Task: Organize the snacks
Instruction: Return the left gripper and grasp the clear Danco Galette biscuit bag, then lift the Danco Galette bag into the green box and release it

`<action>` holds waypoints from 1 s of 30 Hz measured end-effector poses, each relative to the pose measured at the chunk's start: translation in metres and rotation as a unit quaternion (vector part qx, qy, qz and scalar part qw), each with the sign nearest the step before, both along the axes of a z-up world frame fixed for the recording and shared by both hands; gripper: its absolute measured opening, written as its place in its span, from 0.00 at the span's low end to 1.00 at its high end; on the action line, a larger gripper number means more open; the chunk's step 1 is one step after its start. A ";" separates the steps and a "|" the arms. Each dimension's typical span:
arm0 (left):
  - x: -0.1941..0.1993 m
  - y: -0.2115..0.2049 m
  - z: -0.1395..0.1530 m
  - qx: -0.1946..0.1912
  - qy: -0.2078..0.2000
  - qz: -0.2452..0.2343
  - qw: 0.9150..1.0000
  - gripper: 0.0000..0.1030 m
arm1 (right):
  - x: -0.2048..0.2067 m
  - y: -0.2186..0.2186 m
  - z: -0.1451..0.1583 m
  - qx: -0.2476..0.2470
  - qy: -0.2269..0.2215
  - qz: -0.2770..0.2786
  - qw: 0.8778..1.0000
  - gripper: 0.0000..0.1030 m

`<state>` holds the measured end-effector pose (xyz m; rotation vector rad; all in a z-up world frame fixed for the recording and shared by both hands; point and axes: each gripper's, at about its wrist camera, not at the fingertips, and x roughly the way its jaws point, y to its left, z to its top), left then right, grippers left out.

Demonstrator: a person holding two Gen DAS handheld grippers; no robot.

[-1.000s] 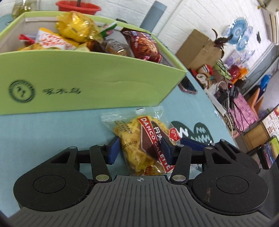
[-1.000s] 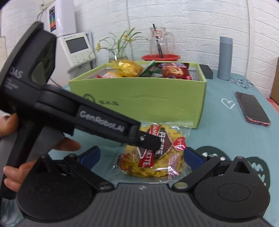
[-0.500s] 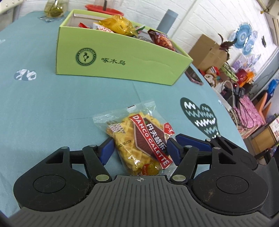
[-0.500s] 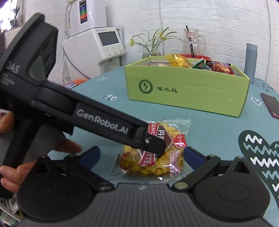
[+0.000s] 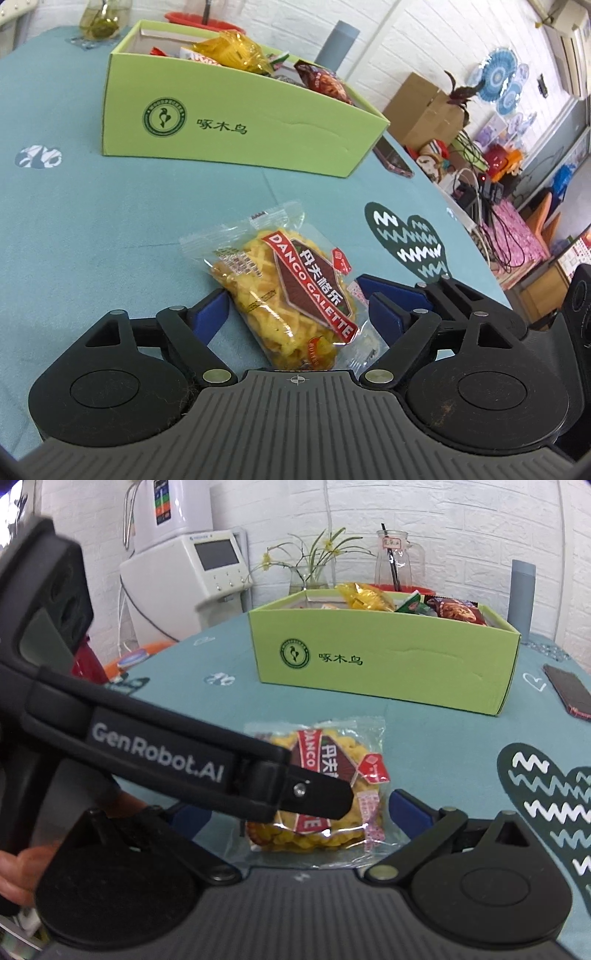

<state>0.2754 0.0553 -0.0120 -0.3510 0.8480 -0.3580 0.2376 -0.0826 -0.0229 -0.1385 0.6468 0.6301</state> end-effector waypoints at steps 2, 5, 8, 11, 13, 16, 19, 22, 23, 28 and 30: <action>0.000 -0.001 0.000 0.004 -0.002 -0.004 1.000 0.69 | 0.004 -0.004 0.000 -0.006 -0.001 -0.006 1.000 0.97; 0.002 0.002 -0.001 -0.003 -0.001 -0.007 1.000 0.70 | 0.019 -0.017 0.001 0.023 0.027 -0.012 0.999 0.97; 0.006 0.003 -0.001 -0.010 -0.001 -0.004 1.000 0.70 | 0.025 -0.013 -0.005 0.016 0.033 0.001 0.999 0.98; 0.008 0.001 -0.001 -0.006 -0.006 -0.003 1.000 0.68 | 0.019 0.001 -0.007 -0.006 0.017 0.014 1.000 0.98; 0.007 -0.001 -0.002 0.003 -0.010 -0.005 1.000 0.66 | 0.014 0.008 -0.008 -0.020 0.008 0.026 0.999 0.98; 0.004 -0.005 -0.001 0.038 -0.021 0.000 0.999 0.46 | 0.011 0.008 -0.007 -0.021 0.006 0.017 1.000 0.95; 0.005 -0.001 0.008 0.035 -0.018 0.009 0.999 0.30 | 0.007 0.005 0.001 -0.025 -0.003 0.012 1.000 0.89; 0.008 0.004 0.028 0.016 -0.037 0.009 0.999 0.30 | 0.009 0.001 0.022 -0.013 -0.030 0.003 0.999 0.89; 0.010 0.004 0.036 0.015 -0.049 0.010 0.999 0.30 | 0.011 0.001 0.030 -0.009 -0.044 0.000 0.999 0.88; 0.040 0.010 0.088 0.029 -0.116 0.024 0.993 0.32 | 0.049 0.010 0.075 0.001 -0.110 0.009 0.994 0.88; 0.062 0.018 0.105 0.045 -0.143 0.035 0.988 0.34 | 0.080 0.019 0.091 0.007 -0.126 0.018 0.992 0.88</action>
